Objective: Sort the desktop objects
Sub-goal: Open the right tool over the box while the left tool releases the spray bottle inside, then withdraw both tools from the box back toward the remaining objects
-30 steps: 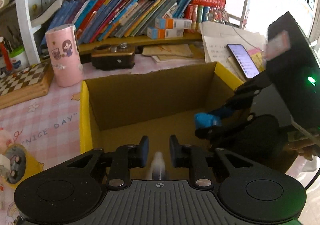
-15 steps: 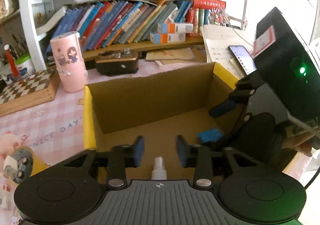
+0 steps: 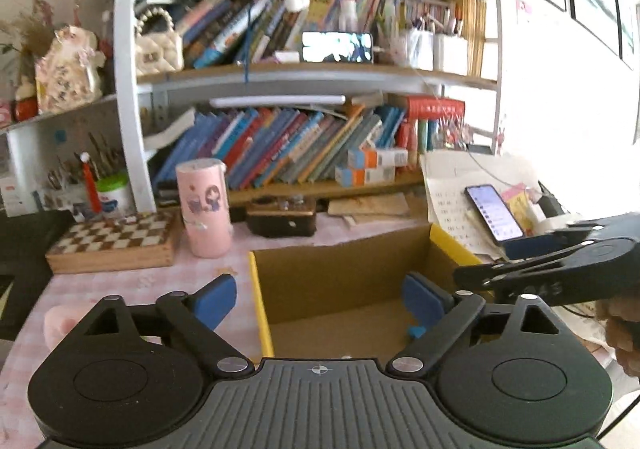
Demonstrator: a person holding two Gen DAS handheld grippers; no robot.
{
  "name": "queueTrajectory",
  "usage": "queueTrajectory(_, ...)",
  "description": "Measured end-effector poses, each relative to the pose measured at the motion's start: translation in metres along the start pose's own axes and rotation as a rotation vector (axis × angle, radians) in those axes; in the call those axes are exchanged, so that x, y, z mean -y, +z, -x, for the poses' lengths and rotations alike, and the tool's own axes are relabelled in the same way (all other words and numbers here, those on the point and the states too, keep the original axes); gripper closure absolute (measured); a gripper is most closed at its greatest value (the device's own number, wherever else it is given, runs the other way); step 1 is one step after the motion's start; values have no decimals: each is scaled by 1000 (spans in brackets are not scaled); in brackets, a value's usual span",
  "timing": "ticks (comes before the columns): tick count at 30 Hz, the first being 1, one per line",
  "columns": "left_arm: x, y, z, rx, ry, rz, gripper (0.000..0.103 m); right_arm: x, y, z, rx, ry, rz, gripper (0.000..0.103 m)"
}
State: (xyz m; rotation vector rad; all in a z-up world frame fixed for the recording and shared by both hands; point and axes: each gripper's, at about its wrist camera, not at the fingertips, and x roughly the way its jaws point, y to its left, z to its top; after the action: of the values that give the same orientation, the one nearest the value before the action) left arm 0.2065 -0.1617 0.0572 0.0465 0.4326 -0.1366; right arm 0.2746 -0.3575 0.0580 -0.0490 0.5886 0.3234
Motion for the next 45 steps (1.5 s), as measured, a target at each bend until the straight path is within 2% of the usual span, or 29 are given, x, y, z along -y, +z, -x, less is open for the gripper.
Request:
queueTrajectory(4, -9, -6, 12, 10, 16, 28, 7, 0, -13, 27, 53, -62, -69, 34)
queueTrajectory(9, -23, -20, 23, -8, 40, 77, 6, -4, -31, 44, 80, -132, -140, 33)
queueTrajectory(13, -34, -33, 31, -33, 57, 111, 6, -16, -47, 48, 75, -179, -134, 33)
queueTrajectory(17, -42, -48, 37, -60, 75, 90, 6, -32, -65, 51, 51, -200, -158, 33)
queueTrajectory(23, -55, -71, 49, -75, 99, 45, 6, -65, -87, 53, 10, -204, -176, 33)
queueTrajectory(29, -71, -87, 64, -109, 80, 44, 6, -103, -107, 54, -38, -187, -171, 34)
queueTrajectory(38, -88, -110, 93, -152, 44, -30, 6, -159, -128, 66, -72, -183, -163, 33)
queueTrajectory(45, -115, -124, 114, -186, 39, -15, 6, -196, -141, 76, -96, -169, -174, 33)
